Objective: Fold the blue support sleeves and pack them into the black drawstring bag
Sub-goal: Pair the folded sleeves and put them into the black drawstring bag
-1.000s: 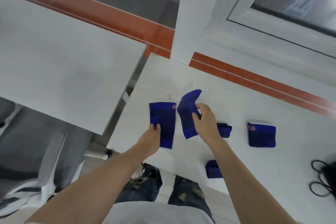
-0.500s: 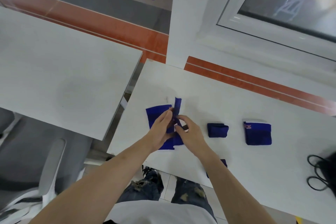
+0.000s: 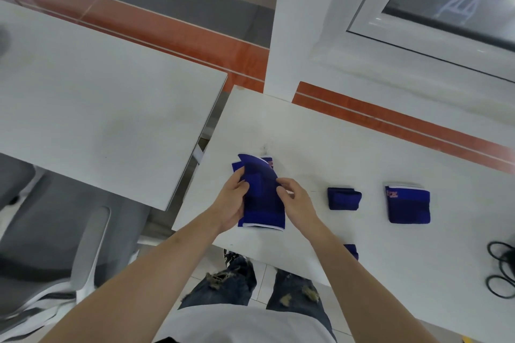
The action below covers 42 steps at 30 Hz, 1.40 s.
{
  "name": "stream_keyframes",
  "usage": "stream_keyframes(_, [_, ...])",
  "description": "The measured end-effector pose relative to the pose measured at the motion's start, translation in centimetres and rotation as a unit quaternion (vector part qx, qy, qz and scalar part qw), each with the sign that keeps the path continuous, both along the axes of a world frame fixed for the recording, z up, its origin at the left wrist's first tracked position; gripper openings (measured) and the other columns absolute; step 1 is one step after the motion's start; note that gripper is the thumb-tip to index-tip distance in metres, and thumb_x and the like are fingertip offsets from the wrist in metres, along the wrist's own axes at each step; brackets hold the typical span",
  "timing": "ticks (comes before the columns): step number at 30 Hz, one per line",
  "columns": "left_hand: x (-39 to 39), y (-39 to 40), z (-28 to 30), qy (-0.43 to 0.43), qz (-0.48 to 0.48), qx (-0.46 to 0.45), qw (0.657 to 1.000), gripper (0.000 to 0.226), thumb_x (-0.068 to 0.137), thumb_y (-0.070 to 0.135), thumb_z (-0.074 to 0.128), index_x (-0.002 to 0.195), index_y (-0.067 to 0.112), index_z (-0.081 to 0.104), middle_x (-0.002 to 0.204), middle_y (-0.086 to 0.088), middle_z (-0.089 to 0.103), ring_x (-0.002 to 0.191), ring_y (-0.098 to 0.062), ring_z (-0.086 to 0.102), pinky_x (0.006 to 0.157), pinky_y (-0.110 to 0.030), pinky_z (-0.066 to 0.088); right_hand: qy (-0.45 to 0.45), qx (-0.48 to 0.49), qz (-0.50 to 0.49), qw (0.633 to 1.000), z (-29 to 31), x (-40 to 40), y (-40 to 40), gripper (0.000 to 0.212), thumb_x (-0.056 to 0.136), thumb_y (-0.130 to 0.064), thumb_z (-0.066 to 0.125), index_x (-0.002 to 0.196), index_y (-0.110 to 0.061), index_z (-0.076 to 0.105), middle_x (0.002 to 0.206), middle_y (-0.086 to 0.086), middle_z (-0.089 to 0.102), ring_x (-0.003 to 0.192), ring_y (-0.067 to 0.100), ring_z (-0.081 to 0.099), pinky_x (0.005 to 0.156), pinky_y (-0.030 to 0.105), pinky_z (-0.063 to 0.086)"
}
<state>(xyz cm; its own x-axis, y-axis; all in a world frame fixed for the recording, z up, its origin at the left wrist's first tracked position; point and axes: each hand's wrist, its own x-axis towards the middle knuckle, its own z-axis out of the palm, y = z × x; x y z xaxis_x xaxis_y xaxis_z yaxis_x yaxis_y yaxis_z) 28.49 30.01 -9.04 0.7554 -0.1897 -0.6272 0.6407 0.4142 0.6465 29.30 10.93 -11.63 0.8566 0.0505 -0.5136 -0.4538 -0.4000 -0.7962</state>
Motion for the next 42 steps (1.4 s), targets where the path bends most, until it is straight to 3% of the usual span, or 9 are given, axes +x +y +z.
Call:
stream_keyframes(3, [0.0,0.6,0.0,0.007,-0.001,0.013,1.000,0.051,0.106,-0.002,0.032,0.140,0.027,0.057,0.132,-0.011,0.067,0.117,-0.029,0.064,0.087,-0.046,0.059,0.006,0.044,-0.021,0.999,-0.2,-0.1,0.3,0.031,0.103,-0.019,0.056,0.129,-0.033,0.064,0.127,-0.009,0.066,0.102,0.013,0.069,0.088,0.036,0.061])
stream_keyframes(5, [-0.1,0.9,-0.2,0.000,-0.017,0.034,0.999,0.053,0.107,-0.001,0.031,0.141,0.032,0.056,0.130,-0.012,0.067,0.114,-0.028,0.065,0.090,-0.050,0.060,-0.013,0.030,-0.008,0.999,-0.2,-0.4,0.4,0.040,0.102,-0.014,0.056,0.135,-0.035,0.061,0.120,-0.010,0.068,0.080,0.007,0.065,0.078,0.025,0.058])
stream_keyframes(7, [-0.2,1.1,-0.5,-0.007,-0.037,0.060,0.997,0.054,0.108,0.002,0.034,0.143,0.039,0.052,0.129,-0.010,0.068,0.113,-0.027,0.066,0.095,-0.055,0.058,-0.034,0.005,0.008,0.999,-0.4,-0.6,0.5,0.046,0.103,-0.013,0.055,0.141,-0.038,0.056,0.120,-0.011,0.067,0.072,0.007,0.059,0.075,0.019,0.053])
stream_keyframes(11, [0.0,1.0,-2.5,0.006,-0.073,0.176,0.982,0.064,0.104,0.007,0.045,0.148,0.052,0.038,0.130,-0.002,0.066,0.119,-0.029,0.064,0.089,-0.059,0.060,-0.081,-0.069,0.063,0.992,-1.4,-0.8,0.8,0.054,0.104,-0.009,0.053,0.153,-0.030,0.046,0.155,-0.017,0.040,0.089,0.009,0.061,0.087,0.010,0.048])
stream_keyframes(15, [0.1,0.7,-4.3,0.032,-0.106,0.279,0.954,0.077,0.097,0.002,0.048,0.153,0.051,0.029,0.115,-0.003,0.066,0.109,-0.029,0.065,0.088,-0.056,0.061,-0.059,-0.123,0.125,0.983,-3.2,-0.5,1.2,0.061,0.104,-0.006,0.049,0.160,-0.026,0.036,0.167,-0.009,0.028,0.131,0.026,0.055,0.114,0.038,0.044])
stream_keyframes(20, [-0.3,0.6,-5.1,0.029,-0.101,0.329,0.939,0.077,0.095,-0.004,0.046,0.151,0.047,0.033,0.101,-0.006,0.068,0.100,-0.031,0.068,0.083,-0.055,0.062,-0.085,-0.157,0.178,0.968,-3.4,0.1,1.6,0.065,0.104,-0.007,0.046,0.162,-0.027,0.028,0.171,-0.011,0.019,0.145,0.016,0.042,0.116,0.037,0.042])
stream_keyframes(27, [-0.8,1.1,-6.1,0.012,-0.086,0.333,0.939,0.082,0.094,-0.004,0.049,0.149,0.053,0.031,0.100,-0.020,0.065,0.098,-0.037,0.068,0.077,-0.058,0.063,-0.133,-0.174,0.210,0.953,-3.2,0.2,1.3,0.065,0.105,-0.007,0.046,0.163,-0.027,0.027,0.171,-0.017,0.013,0.146,0.012,0.039,0.110,0.028,0.042])
stream_keyframes(36, [-2.3,1.2,-6.9,0.002,-0.051,0.326,0.944,0.089,0.096,-0.002,0.053,0.150,0.062,0.022,0.094,-0.012,0.063,0.094,-0.032,0.070,0.079,-0.057,0.062,-0.154,-0.185,0.205,0.949,-3.3,-0.2,1.7,0.064,0.105,-0.008,0.046,0.163,-0.029,0.027,0.170,-0.021,0.013,0.140,0.006,0.040,0.102,0.020,0.042])
stream_keyframes(42, [-2.2,1.2,-7.2,0.045,-0.055,0.316,0.946,0.092,0.095,-0.006,0.052,0.152,0.060,0.021,0.086,-0.007,0.065,0.092,-0.032,0.071,0.077,-0.058,0.063,-0.130,-0.207,0.218,0.945,-4.3,0.0,1.8,0.066,0.103,-0.008,0.046,0.162,-0.029,0.028,0.170,-0.020,0.014,0.142,0.009,0.042,0.102,0.028,0.046])
